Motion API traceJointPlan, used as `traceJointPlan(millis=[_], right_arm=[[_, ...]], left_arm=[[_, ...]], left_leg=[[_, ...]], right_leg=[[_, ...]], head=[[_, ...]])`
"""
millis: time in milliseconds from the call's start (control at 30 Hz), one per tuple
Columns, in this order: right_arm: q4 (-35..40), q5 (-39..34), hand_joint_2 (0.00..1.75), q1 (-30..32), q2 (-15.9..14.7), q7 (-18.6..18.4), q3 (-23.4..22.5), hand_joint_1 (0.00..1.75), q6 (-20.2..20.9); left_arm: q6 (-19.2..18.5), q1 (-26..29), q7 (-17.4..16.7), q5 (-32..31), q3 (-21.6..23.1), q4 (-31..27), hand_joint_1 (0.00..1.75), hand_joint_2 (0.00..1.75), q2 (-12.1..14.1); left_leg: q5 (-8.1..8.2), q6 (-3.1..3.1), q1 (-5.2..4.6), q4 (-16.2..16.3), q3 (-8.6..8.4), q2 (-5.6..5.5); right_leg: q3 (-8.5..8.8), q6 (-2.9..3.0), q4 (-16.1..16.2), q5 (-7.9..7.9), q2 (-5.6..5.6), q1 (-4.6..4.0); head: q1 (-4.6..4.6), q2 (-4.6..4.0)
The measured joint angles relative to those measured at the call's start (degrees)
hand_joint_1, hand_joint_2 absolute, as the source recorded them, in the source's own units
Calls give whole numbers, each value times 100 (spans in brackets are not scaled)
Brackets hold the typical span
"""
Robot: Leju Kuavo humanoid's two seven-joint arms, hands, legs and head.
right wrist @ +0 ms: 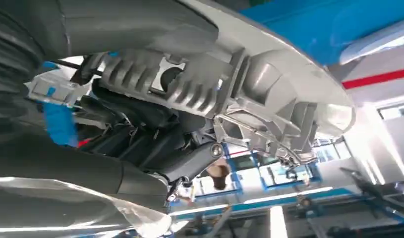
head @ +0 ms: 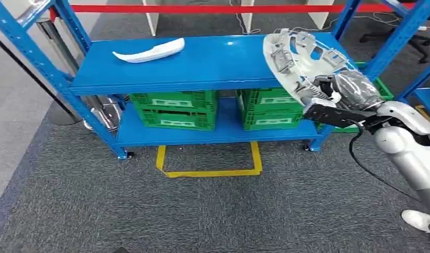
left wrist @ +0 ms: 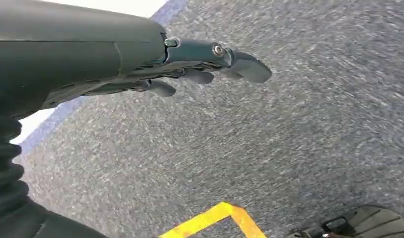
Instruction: Take the parts from the cabinet and place them on the table.
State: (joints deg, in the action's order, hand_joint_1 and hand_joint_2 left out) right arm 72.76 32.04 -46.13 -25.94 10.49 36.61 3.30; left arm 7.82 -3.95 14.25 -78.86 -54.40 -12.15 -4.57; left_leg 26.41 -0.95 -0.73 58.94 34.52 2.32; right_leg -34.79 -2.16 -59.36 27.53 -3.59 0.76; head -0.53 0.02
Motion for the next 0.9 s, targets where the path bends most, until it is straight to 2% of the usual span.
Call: traceJointPlan(millis=[67,100,133,167,233,267,300,333,367,400,433,467,500,567,600,633,667,700,733,767,800,833,867,900], right_arm=[[0,0,175,26,-4,-7,-22,175,33],[0,0,175,25,-4,-7,-31,175,46],[0,2,175,19,-4,-7,-41,175,48],[0,2,175,12,-4,-13,-48,175,48],[0,2,175,17,-4,-24,-46,175,53],[0,2,175,21,-4,-20,-46,175,55],[0,2,175,21,-4,-22,-46,175,55],[0,2,175,19,-4,-20,-48,175,55],[0,2,175,17,-4,-22,-50,175,55],[2,2,175,16,-4,-22,-48,175,55],[13,2,175,14,-4,-22,-48,175,57],[15,2,175,8,-4,-26,-48,175,64],[13,2,175,3,-4,-33,-41,175,77],[17,0,175,7,-24,-48,-50,175,92],[33,-7,175,2,-28,-50,-59,175,99],[55,-18,175,16,-42,-46,-68,175,103],[70,-31,175,-21,-46,-53,-66,175,118],[85,-33,175,-43,-44,-53,-61,175,123],[105,-39,175,-41,-44,-46,-42,175,133],[109,-39,175,-25,-44,-48,-33,175,138],[109,-39,175,-13,-44,-48,-31,175,149],[109,-39,175,-8,-44,-48,-31,175,153],[114,-37,175,-13,-44,-48,-31,175,155],[138,-33,175,-20,-44,-48,-31,175,162]], left_arm=[[0,8,0,0,0,0,0,175,-2],[0,-2,0,-2,2,0,0,175,0],[0,-14,0,-2,2,0,0,175,-2],[0,-15,0,-2,2,0,0,175,-7],[0,-5,0,-2,2,0,0,175,-5],[0,1,0,-2,2,0,0,175,-5],[0,3,0,-2,2,0,0,175,-9],[0,2,0,-2,2,0,0,175,-13],[-2,-2,0,-2,2,0,0,175,-15],[0,-5,0,-2,2,0,0,175,-15],[0,-8,0,-2,2,0,0,175,-11],[-2,-12,0,-2,4,2,0,175,9],[-2,-1,0,-2,4,2,0,175,0],[-2,-5,-15,-2,4,2,0,175,11],[0,-22,-13,0,4,2,0,175,11],[0,-36,-13,-2,4,2,0,175,-2],[0,-37,-9,0,4,2,0,175,0],[0,-34,-7,0,4,2,0,175,-2],[-2,-20,-7,0,4,2,0,175,-11],[-2,-8,-7,0,4,2,0,175,-18],[-2,-5,-7,0,4,2,0,175,-20],[-2,-5,-7,0,2,2,0,175,-26],[-2,-11,-7,0,2,2,0,175,-35],[-2,-18,-7,0,2,2,0,175,-40]], left_leg=[[7,11,1,25,-2,126],[58,36,7,61,3,151],[173,81,40,162,38,-22],[375,109,56,462,147,-123],[775,138,63,1344,517,-152],[884,134,61,1701,675,-153],[857,116,61,1821,736,-156],[691,84,59,1675,669,-167],[449,36,54,1328,524,-203],[166,-28,42,813,297,-287],[-45,-111,16,308,89,-490],[37,-169,52,213,9,-676],[-12,-147,37,134,5,-641],[24,-157,4,79,-5,-555],[1,-155,22,-41,-36,-474],[-67,-115,66,-147,-78,-388],[-93,-153,62,-193,-82,-341],[-104,-166,60,-193,-75,-295],[-106,-163,57,-185,-70,-221],[-106,-162,55,-185,-65,-154],[-105,-162,58,-180,-64,-96],[-102,-158,61,-175,-65,-28],[-97,-151,66,-164,-65,37],[-78,-125,77,-142,-65,98]], right_leg=[[-57,37,-20,-11,138,0],[-55,85,-6,-30,184,27],[-45,120,-3,-44,232,29],[-46,141,-3,-52,276,33],[-58,164,-5,-61,391,29],[-61,171,-7,-65,456,23],[-61,176,-7,-69,527,19],[-60,182,-7,-74,598,8],[-60,183,-7,-81,667,-1],[-59,181,-3,-89,737,-8],[-61,180,-1,-100,788,-4],[-85,156,9,-115,828,-3],[-105,135,0,-127,871,18],[-159,50,35,-183,976,63],[-179,-12,81,-224,1047,44],[-266,-1,16,-150,882,41],[-354,-10,-185,40,642,7],[-482,-28,-508,226,528,10],[-688,-45,-1016,438,451,15],[-860,-67,-1418,564,418,20],[-936,-88,-1599,578,405,29],[-894,-111,-1520,463,388,41],[-708,-128,-1170,240,347,51],[-431,-140,-653,-8,275,57]], head=[[7,0],[-2,0],[15,0],[24,0],[22,0],[26,0],[24,0],[24,0],[24,0],[24,0],[24,0],[4,0],[15,0],[39,0],[37,0],[35,0],[-24,0],[-42,0],[-42,0],[-46,0],[-46,0],[-48,0],[-46,0],[-46,0]])
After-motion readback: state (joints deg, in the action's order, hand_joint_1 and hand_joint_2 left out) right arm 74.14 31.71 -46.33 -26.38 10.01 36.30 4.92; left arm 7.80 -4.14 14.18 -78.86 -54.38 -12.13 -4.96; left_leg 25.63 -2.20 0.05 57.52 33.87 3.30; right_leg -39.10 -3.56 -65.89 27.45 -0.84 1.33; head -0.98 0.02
